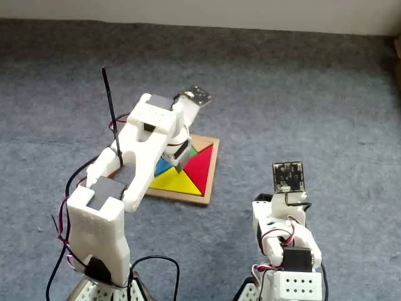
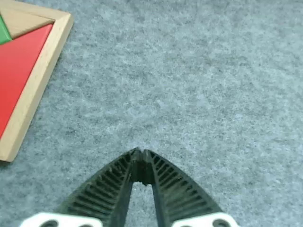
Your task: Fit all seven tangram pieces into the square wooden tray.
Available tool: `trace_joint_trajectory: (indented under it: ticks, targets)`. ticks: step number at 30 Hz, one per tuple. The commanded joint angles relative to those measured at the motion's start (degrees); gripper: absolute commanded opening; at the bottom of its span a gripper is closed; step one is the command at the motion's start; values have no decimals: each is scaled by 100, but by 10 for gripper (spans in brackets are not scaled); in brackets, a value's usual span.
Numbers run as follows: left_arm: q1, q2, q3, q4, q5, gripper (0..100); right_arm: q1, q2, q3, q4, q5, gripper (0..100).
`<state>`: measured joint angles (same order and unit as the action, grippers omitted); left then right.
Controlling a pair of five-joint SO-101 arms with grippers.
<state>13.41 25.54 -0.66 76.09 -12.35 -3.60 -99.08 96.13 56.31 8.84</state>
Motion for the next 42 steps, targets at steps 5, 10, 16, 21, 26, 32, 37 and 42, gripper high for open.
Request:
trace_joint_trajectory:
  ticks: [5,10,16,21,26,32,37,42]
  targets:
    - [-110,-971,-110,360,-35,190,75,-84,840,-13,-35,5]
    - [-470,-1156,4,387,-870,189,75,-84,840,-13,-35,5]
    - [-673,-927,-13,396,-2435,189,75,-84,840,-13,-35,5]
    - [-637,-664,4,387,-3675,189,75,-84,840,-13,-35,5]
    - [-611,-303,4,387,-4695,189,75,-84,840,-13,-35,5]
    - [-549,-101,4,360,-5222,189,75,-84,840,-13,-35,5]
    - [-356,48,-40,352,-5248,189,75,-84,840,-13,-35,5]
    - [-13,198,-40,334,-5240,189,75,-84,840,-13,-35,5]
